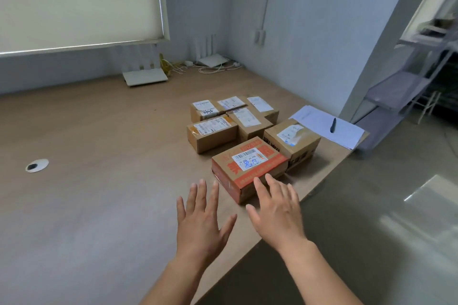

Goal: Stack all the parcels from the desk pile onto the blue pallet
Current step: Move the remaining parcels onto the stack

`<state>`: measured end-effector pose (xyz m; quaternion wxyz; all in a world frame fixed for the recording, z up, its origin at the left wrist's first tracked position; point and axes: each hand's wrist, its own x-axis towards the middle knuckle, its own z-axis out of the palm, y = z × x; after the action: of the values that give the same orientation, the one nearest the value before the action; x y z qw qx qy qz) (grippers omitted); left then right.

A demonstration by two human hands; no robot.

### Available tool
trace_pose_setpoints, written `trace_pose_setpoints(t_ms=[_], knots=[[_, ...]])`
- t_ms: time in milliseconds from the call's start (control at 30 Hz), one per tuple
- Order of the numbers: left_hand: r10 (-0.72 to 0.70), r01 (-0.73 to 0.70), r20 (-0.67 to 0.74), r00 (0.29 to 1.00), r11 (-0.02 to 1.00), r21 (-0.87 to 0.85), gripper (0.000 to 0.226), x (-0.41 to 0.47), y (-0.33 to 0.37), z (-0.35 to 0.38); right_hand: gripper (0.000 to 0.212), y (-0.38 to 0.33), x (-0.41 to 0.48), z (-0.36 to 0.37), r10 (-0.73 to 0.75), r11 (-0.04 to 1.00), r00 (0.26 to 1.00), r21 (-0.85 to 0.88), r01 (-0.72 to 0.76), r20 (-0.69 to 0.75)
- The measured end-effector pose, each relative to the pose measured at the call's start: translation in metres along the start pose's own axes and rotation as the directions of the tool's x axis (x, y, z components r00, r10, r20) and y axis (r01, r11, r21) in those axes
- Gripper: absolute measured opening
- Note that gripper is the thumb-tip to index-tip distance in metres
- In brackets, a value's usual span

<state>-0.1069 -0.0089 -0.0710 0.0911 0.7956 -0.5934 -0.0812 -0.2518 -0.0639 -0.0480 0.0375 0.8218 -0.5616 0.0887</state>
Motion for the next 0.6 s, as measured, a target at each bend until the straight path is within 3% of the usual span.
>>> trace_pose_setpoints(t_ms=[233, 600], knots=[[-0.034, 0.035, 0.121, 0.992, 0.999, -0.007, 0.078, 0.083, 0.012, 0.010, 0.064, 0.048, 0.078, 0.028, 0.045, 0.998, 0.992, 0.028, -0.048, 0.115], [-0.187, 0.225, 0.281, 0.941, 0.968, -0.110, 0.079, 0.113, 0.024, 0.042, 0.054, 0.123, 0.148, 0.065, 0.136, 0.983, 0.959, 0.084, -0.161, 0.249]])
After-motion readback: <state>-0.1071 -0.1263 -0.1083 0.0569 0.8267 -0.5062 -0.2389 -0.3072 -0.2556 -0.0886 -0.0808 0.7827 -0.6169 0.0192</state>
